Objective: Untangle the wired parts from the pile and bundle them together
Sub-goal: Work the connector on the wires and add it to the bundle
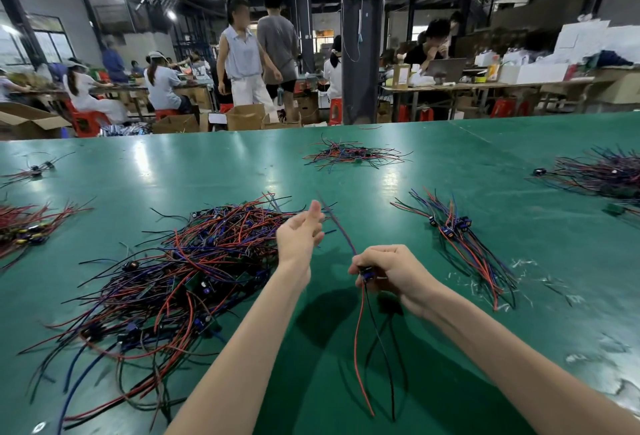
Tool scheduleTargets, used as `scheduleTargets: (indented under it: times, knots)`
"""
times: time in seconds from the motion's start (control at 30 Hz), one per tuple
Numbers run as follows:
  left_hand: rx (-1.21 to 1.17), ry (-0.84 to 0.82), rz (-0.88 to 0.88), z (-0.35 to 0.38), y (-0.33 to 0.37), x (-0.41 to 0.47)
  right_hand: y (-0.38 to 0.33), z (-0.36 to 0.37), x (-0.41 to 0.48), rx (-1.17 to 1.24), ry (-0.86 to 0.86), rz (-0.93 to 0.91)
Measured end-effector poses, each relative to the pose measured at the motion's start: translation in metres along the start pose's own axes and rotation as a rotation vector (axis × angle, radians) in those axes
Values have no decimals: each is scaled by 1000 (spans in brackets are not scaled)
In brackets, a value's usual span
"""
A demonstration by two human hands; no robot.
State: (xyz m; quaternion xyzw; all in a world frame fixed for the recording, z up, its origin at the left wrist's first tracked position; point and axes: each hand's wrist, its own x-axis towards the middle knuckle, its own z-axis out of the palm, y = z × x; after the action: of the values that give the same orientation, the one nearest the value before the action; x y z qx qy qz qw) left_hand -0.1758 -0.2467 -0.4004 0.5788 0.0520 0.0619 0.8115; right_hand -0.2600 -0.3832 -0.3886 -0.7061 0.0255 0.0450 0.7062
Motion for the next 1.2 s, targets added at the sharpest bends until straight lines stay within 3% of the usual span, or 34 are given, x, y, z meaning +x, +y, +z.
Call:
scheduleTargets:
  times: [0.07,0.17,0.27,0.67,0.93,1.2]
  knots:
    - [-22,-123,-102,9,1,-9,-2,-3,2,36,47,-12]
    - [128,-361,-163,15,2,-22,-3,-8,3,89,85,0]
    - [234,-447,-148,17,1,-31,-2,-11,4,100,93,14]
    - [152,-357,-91,21,-3,-35,-3,-12,4,95,79,-9]
    - [168,-108,135,9,-5,-14,-1,-2,3,-13,-2,-52]
    - [197,90,201,-16,6,10,2,1,-1,-79,-153,-72]
